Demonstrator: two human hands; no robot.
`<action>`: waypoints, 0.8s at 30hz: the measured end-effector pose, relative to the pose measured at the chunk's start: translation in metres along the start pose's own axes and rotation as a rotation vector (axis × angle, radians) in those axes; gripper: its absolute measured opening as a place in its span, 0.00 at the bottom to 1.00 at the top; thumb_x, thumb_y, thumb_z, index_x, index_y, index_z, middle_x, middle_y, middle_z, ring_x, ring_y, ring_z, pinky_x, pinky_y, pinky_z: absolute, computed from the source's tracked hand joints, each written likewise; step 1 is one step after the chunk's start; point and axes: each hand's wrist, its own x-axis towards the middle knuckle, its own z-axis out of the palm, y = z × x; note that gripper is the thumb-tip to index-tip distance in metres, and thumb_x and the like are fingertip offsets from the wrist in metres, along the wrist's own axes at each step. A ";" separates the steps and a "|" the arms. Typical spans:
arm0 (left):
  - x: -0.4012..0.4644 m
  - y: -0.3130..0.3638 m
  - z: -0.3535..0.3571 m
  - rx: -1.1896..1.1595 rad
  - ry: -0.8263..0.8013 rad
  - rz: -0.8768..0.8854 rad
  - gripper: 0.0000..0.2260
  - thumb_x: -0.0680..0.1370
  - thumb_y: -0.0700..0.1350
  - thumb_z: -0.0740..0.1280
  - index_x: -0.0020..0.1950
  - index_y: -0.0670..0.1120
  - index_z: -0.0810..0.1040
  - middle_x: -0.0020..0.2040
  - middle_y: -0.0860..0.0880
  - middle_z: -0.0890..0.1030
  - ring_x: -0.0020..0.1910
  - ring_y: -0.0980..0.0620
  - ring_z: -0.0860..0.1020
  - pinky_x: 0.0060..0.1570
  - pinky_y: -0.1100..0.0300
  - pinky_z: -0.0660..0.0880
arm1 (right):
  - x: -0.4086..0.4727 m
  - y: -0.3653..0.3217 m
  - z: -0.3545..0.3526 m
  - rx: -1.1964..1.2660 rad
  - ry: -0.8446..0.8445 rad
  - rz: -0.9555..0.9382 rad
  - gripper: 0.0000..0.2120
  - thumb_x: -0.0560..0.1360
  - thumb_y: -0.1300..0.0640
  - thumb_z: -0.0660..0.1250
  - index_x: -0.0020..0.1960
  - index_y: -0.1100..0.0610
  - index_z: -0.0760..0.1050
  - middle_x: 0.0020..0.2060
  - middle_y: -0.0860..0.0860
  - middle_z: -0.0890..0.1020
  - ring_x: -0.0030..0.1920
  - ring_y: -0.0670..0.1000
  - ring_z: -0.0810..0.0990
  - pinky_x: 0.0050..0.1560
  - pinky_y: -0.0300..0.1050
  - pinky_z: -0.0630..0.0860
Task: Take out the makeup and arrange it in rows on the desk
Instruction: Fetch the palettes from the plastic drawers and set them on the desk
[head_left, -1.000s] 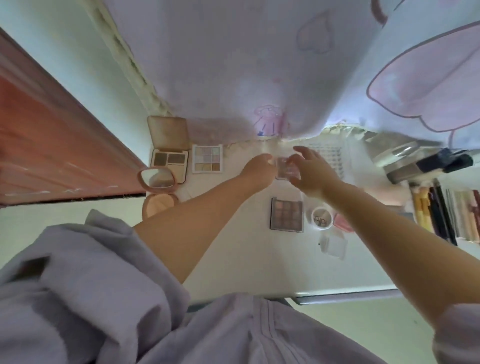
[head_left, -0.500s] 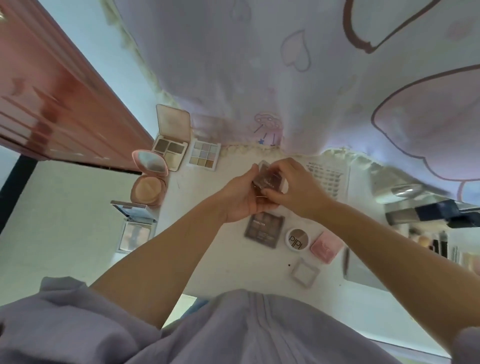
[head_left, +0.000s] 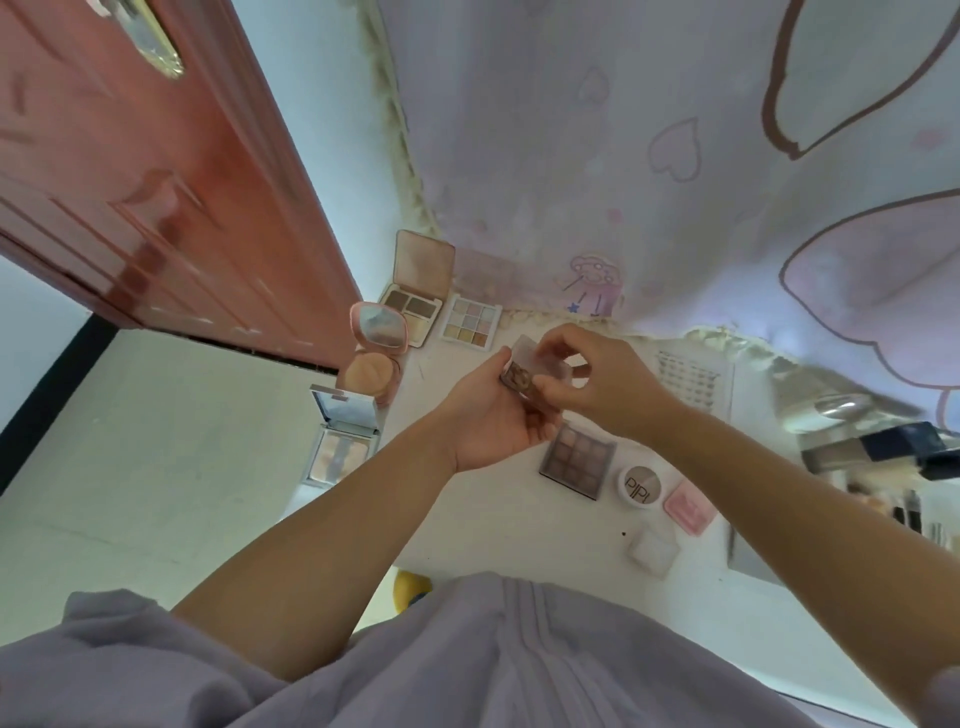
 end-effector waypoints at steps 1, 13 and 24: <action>-0.006 0.000 -0.003 0.010 -0.010 -0.005 0.27 0.81 0.61 0.46 0.56 0.42 0.74 0.43 0.43 0.75 0.38 0.49 0.73 0.36 0.60 0.75 | 0.001 -0.005 -0.001 0.055 0.007 0.021 0.09 0.72 0.54 0.69 0.51 0.51 0.75 0.46 0.45 0.81 0.50 0.46 0.79 0.53 0.44 0.78; -0.044 -0.016 -0.046 -0.013 0.141 -0.051 0.25 0.81 0.59 0.51 0.55 0.40 0.76 0.44 0.39 0.80 0.40 0.46 0.79 0.35 0.60 0.76 | 0.020 0.004 0.023 0.574 -0.121 0.486 0.06 0.80 0.58 0.61 0.48 0.57 0.75 0.41 0.52 0.84 0.38 0.47 0.80 0.36 0.37 0.75; -0.053 -0.029 -0.082 -0.388 0.707 0.231 0.08 0.80 0.34 0.55 0.44 0.39 0.71 0.42 0.39 0.75 0.40 0.44 0.75 0.46 0.54 0.74 | 0.077 0.003 0.117 0.428 -0.115 0.591 0.10 0.80 0.61 0.56 0.59 0.60 0.72 0.38 0.54 0.81 0.34 0.50 0.79 0.32 0.39 0.75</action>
